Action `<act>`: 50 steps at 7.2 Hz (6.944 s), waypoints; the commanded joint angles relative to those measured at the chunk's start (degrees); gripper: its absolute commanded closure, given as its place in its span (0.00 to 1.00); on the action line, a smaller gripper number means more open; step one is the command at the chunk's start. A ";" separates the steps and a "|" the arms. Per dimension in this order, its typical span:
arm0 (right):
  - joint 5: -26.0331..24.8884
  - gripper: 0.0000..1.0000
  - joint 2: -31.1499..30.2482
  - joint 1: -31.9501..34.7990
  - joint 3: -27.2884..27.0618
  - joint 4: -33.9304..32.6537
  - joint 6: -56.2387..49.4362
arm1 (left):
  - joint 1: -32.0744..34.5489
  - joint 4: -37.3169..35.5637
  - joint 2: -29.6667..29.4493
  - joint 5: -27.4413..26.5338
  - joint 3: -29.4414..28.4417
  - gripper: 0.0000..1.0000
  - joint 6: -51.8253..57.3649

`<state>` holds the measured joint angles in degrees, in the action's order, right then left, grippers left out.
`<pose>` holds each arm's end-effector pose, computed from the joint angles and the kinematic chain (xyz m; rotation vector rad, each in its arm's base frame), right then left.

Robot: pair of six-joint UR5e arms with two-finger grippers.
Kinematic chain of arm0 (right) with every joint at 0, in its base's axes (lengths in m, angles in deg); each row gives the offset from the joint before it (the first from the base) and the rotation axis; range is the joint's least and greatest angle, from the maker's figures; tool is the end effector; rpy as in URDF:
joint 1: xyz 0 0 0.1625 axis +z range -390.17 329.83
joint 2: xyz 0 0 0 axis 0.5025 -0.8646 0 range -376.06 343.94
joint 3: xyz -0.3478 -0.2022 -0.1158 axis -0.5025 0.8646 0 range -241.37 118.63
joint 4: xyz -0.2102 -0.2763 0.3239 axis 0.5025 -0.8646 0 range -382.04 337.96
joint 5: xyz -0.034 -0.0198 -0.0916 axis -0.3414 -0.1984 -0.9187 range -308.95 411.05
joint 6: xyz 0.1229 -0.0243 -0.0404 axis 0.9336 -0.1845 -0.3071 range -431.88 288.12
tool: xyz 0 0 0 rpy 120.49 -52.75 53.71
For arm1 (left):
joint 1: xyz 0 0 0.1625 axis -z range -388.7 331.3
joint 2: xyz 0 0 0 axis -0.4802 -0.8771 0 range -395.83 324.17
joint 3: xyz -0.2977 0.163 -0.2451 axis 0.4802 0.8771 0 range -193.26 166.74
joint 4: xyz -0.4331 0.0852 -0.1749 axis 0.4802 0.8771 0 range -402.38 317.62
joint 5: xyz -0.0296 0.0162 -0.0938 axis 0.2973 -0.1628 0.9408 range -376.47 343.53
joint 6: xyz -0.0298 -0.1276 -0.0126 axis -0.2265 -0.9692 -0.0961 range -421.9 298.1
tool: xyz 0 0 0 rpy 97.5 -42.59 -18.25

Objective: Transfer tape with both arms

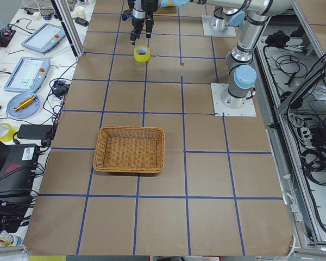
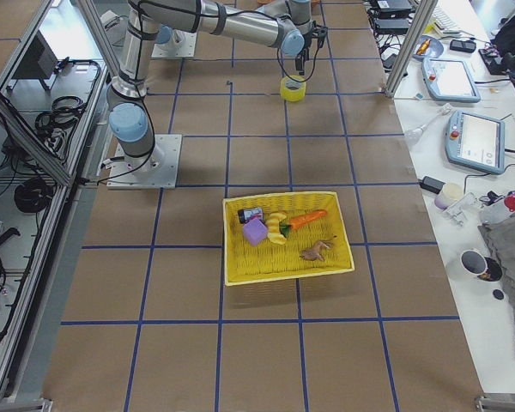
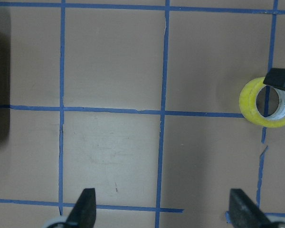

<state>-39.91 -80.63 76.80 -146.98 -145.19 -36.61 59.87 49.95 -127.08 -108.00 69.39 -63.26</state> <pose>0.3385 -0.6601 0.2690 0.4878 3.0096 -0.3014 -0.1155 -0.5733 0.5048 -0.0773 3.1122 -0.1022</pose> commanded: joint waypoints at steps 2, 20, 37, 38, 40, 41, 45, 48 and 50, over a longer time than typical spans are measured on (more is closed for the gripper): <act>-0.63 0.00 -13.27 -17.96 -0.87 17.26 -26.12 | 3.25 -8.71 -6.73 0.29 2.06 0.00 -5.02; -0.37 0.00 -20.43 -21.27 -1.13 27.53 -38.61 | 7.82 -30.93 -20.14 2.06 8.40 0.91 -10.48; -1.41 0.00 -21.92 -15.86 -3.24 27.01 -38.53 | -42.79 -35.49 -29.80 6.45 3.13 0.10 57.79; -2.20 0.00 -22.09 -15.30 -3.07 27.00 -38.53 | -41.47 -27.03 -25.25 6.45 2.00 0.10 56.04; -7.37 0.00 -23.40 -15.47 -2.80 26.74 -36.95 | -31.67 -18.02 -15.50 5.83 2.85 0.11 45.37; -7.57 0.00 -23.85 -15.56 -2.80 26.74 -36.68 | -25.44 -14.84 -11.88 5.66 3.65 0.12 34.17; -6.43 0.00 -26.13 -15.56 -3.51 27.70 -37.20 | -1.44 -7.34 -1.58 1.19 4.18 0.10 -6.48; 2.10 0.00 -26.58 -15.82 -3.51 29.44 -36.68 | 4.77 -6.29 0.37 -2.70 4.71 0.05 -12.44; 2.01 0.00 -27.02 -15.73 -3.51 31.48 -36.68 | 4.86 -3.66 0.98 -2.52 4.71 0.04 -12.27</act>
<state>-38.02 -107.50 61.08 -150.48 -114.58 -73.31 64.60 45.10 -126.52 -110.61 74.12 -75.47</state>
